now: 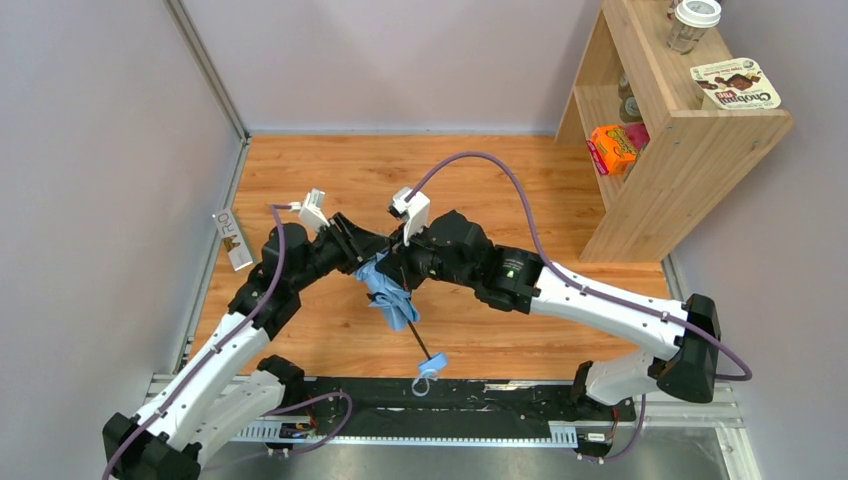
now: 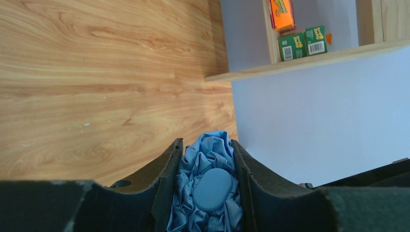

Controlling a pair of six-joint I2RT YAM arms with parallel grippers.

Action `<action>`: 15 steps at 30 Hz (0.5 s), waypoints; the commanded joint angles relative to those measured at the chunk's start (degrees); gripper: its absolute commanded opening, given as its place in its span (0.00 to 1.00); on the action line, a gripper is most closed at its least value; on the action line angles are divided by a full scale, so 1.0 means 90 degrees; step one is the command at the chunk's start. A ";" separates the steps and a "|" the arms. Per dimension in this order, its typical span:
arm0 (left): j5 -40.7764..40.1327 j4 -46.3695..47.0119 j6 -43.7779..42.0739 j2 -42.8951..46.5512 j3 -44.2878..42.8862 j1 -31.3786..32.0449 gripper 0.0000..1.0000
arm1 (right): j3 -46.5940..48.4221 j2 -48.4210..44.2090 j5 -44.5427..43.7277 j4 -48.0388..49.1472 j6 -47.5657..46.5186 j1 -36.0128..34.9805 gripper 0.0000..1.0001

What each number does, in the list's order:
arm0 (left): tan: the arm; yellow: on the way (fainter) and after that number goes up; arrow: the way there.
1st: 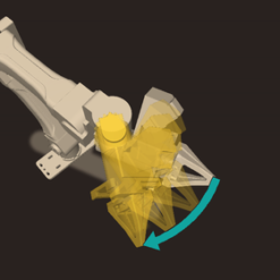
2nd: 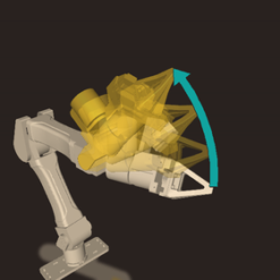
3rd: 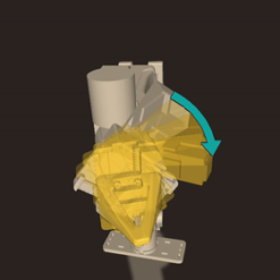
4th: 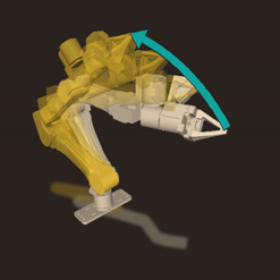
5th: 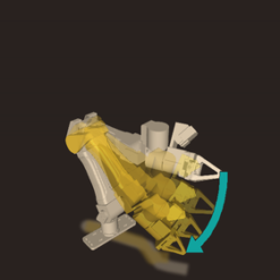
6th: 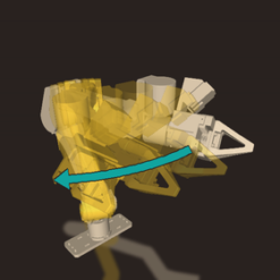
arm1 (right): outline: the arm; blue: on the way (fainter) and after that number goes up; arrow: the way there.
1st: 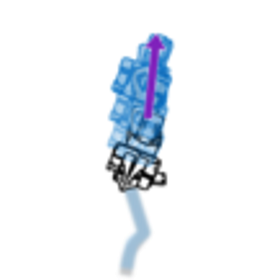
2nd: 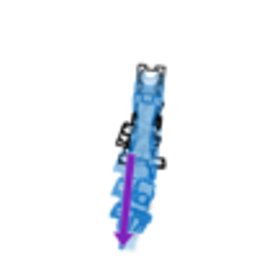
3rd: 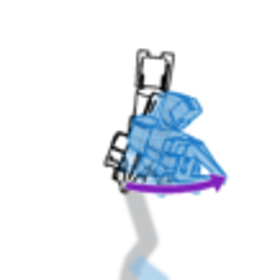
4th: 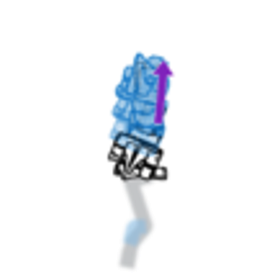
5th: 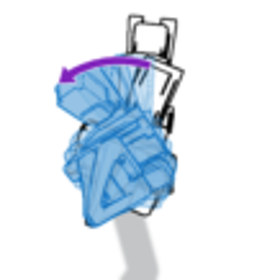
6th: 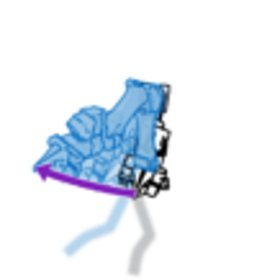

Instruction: Put away the umbrella

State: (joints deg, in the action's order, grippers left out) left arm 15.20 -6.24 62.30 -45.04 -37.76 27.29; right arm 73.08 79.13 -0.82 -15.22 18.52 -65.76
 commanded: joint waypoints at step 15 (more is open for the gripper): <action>0.0966 0.3008 0.1700 -0.0230 0.0533 -0.0366 0.00 | -0.0406 -0.0258 0.3606 0.1331 0.0325 0.0177 0.00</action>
State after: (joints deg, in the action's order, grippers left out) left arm 25.52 11.84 71.13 -47.00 -31.33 25.28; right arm 67.72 76.44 14.17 -7.46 19.84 -61.25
